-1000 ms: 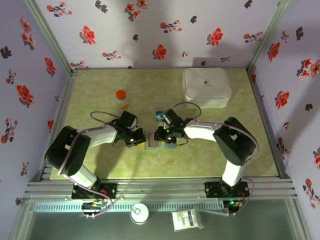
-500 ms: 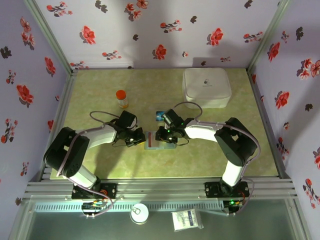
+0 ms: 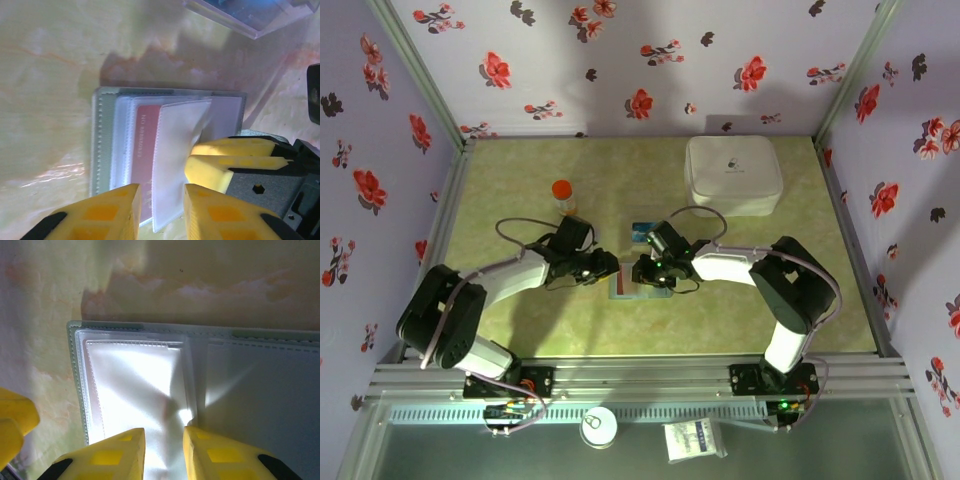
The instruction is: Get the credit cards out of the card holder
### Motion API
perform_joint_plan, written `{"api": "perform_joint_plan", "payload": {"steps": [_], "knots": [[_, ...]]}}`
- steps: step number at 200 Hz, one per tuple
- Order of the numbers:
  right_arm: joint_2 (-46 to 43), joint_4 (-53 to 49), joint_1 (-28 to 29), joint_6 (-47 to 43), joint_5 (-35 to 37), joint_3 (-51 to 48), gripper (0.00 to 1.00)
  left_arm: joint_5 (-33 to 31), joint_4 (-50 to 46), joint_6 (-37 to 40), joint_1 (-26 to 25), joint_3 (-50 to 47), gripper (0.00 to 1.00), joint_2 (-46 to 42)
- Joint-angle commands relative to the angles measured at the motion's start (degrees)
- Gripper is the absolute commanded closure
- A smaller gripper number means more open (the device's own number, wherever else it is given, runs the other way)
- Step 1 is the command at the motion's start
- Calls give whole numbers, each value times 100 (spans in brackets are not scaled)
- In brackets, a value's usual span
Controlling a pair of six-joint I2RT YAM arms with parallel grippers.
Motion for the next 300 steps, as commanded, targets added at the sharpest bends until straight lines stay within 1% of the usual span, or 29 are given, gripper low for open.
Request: {"api": "perform_joint_plan", "payload": {"steps": [1,44,92,145,182,224,260,300], "knots": [[-88,98,-26,100,-29,-188,73,100,189,-137,-102,164,72,262],[-83,250,-65,165,-116,-303,73,153,329,-173,-247,375,69,669],[-137,246,-80,174,-135,-339,73,149,323,-185,-301,514,69,920],[-153,251,-96,174,-156,-365,73,66,221,-173,-300,557,68,884],[-148,238,-96,174,-164,-374,73,-232,-9,-132,-309,569,66,774],[-172,238,-104,172,-171,-382,73,-100,112,-180,-318,608,66,901],[-207,239,-108,183,-175,-400,73,6,232,-228,-335,627,68,1027],[-229,272,-105,200,-174,-434,73,-8,259,-250,-336,569,69,996]]}}
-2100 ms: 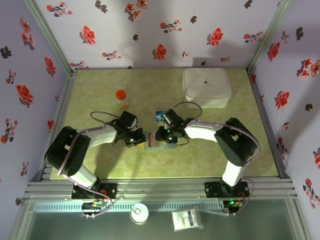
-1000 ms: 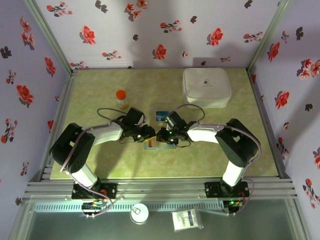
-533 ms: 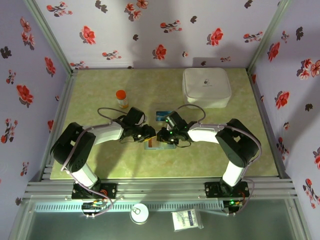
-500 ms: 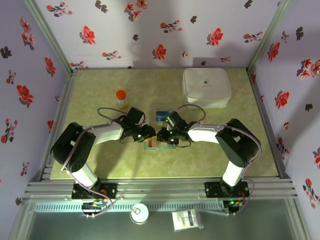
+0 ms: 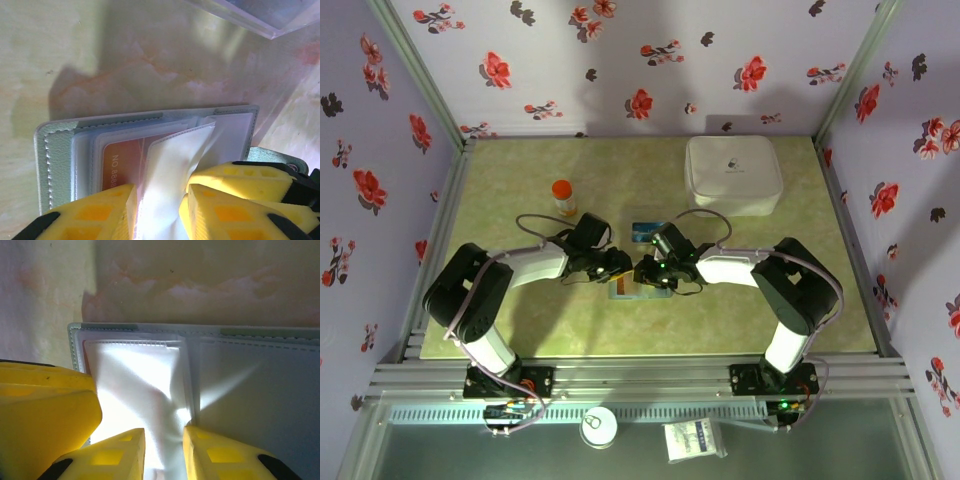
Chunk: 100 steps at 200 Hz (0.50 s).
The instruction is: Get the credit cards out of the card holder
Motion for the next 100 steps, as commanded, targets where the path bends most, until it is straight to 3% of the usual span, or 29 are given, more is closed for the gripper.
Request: {"api": "perform_joint_plan", "payload": {"steps": [1,50,100], "knots": [[-131,-131,-13,60,-6,-140,73,46,21,-62,-58,55,69,48],[-177,-67,-13,82,-8,-193,73,41,44,-88,-58,10,79,-62],[-256,160,-15,173,-71,-287,73,93,165,-182,-67,-48,82,-205]]}}
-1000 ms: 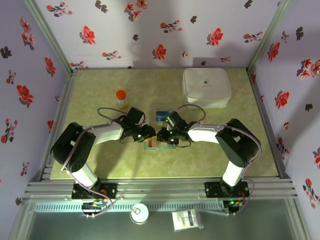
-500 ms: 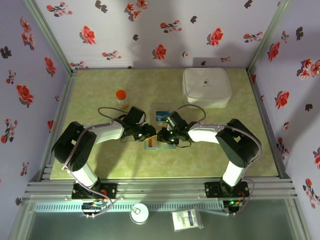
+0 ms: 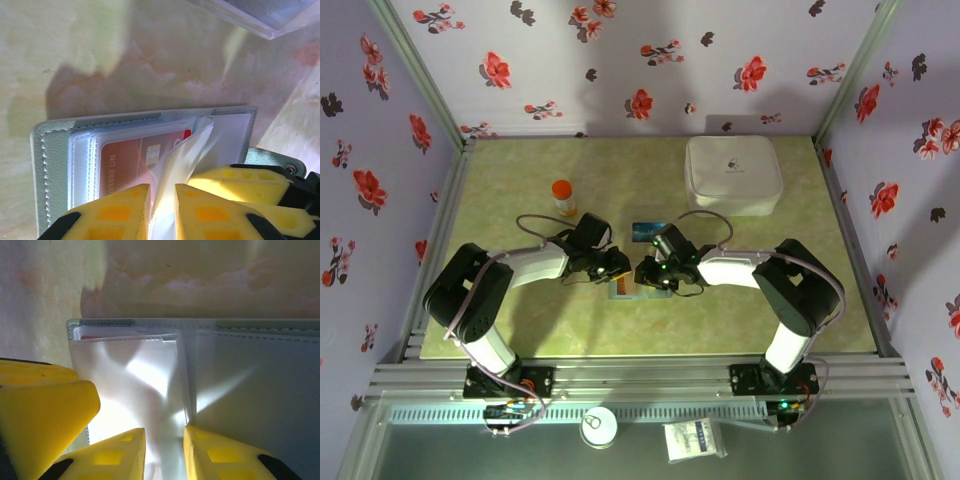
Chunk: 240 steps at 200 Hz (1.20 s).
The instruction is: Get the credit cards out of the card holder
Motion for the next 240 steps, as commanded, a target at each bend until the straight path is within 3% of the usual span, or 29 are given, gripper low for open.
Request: {"api": "perform_joint_plan", "payload": {"steps": [1,90,168,240], "knots": [[-184,44,-14,128,-67,-155,73,96,128,-124,-56,-51,82,-206],[-1341,-389,-258,-23,368,-445,71,160,-76,-155,-244,283,82,-345],[-2449,-923,-780,-200,575,-895,71,234,-100,-154,-586,954,84,355],[-2918,-1243,-900,-279,653,-1076,67,354,-50,-163,-785,1544,71,1173]]}}
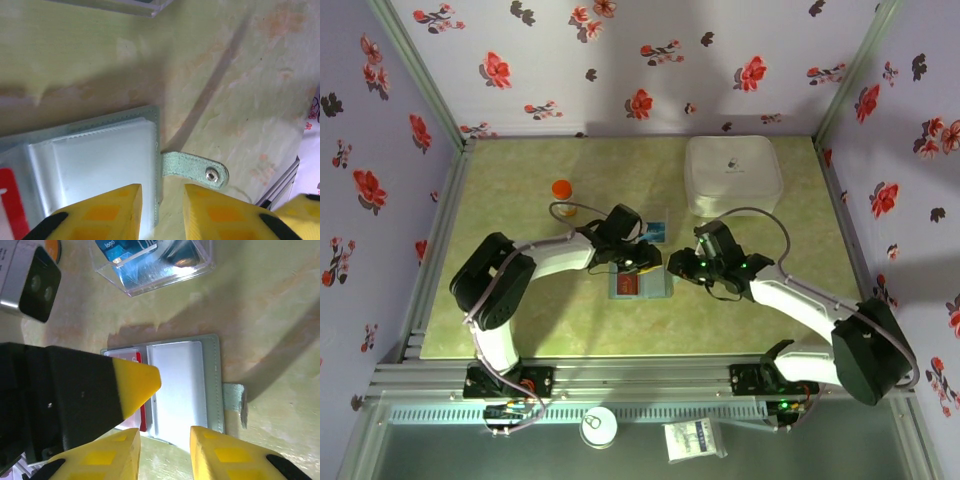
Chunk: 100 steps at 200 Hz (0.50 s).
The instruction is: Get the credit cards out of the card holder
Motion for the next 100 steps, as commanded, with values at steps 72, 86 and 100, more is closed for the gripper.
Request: {"api": "perform_joint_plan", "payload": {"steps": [72,86,100], "knots": [[-184,-295,-57,-180,140,-73,67,263,150,-80,-82,306,69,724],[-177,-322,-57,-186,127,-50,67,286,223,-116,-82,302,69,768],[-175,-345,-58,-191,118,-40,67,307,284,-143,-91,298,69,779]]}}
